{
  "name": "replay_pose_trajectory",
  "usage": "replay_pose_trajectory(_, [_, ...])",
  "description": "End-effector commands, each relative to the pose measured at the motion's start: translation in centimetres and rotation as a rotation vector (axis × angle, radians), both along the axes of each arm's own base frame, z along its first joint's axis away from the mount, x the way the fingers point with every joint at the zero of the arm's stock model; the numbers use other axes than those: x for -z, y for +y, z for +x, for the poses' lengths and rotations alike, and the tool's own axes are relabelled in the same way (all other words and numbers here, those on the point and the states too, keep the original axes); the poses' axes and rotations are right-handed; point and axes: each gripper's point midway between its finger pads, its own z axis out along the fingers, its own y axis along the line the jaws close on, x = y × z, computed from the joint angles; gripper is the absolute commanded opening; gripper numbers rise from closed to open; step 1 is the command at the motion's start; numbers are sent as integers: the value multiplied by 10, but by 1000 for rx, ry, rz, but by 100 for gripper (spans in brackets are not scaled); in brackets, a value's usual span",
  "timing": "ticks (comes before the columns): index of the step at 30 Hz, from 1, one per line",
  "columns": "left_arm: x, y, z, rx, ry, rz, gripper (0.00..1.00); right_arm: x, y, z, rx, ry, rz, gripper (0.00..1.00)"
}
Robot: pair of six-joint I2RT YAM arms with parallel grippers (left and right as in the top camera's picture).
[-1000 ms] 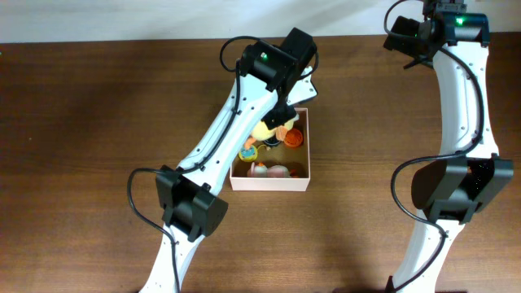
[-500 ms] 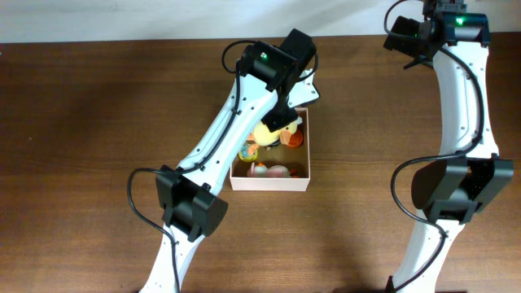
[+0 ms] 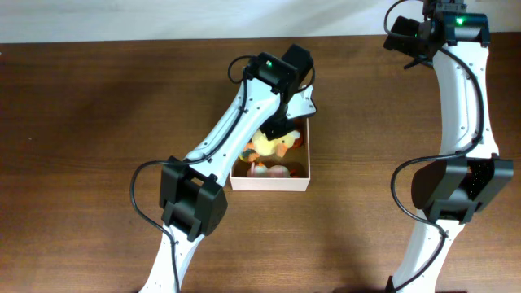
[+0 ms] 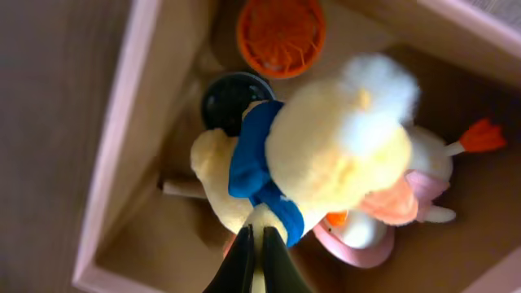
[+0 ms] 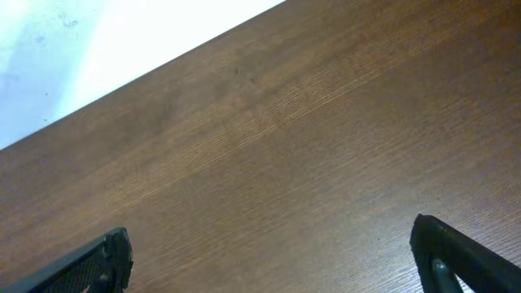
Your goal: Pack container
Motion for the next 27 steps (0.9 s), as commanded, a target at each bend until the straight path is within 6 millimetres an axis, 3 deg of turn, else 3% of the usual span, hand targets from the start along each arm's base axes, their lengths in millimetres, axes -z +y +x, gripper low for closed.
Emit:
replay_pose_trajectory(1, [9,0,-8,41,54,-21,2,4,3,2,4,4,9,99])
replay_pose_trajectory(9, [27,-3,-21,44,122,-42,4,4,3,2,4,4,9,99])
replay_pose_trajectory(11, [27,-3,-21,44,122,-42,42,4,3,2,4,4,9,99])
replay_pose_trajectory(12, [27,-3,-20,44,120,-43,70,4,3,2,4,4,9,99])
replay_pose_trajectory(13, [27,-4,-19,44,116,-45,87,4,3,2,4,4,9,99])
replay_pose_trajectory(14, [27,-4,-18,44,112,-49,94,4,3,2,4,4,9,99])
replay_pose_trajectory(27, [21,-11,-8,46,68,-76,99,4,3,2,4,4,8,99])
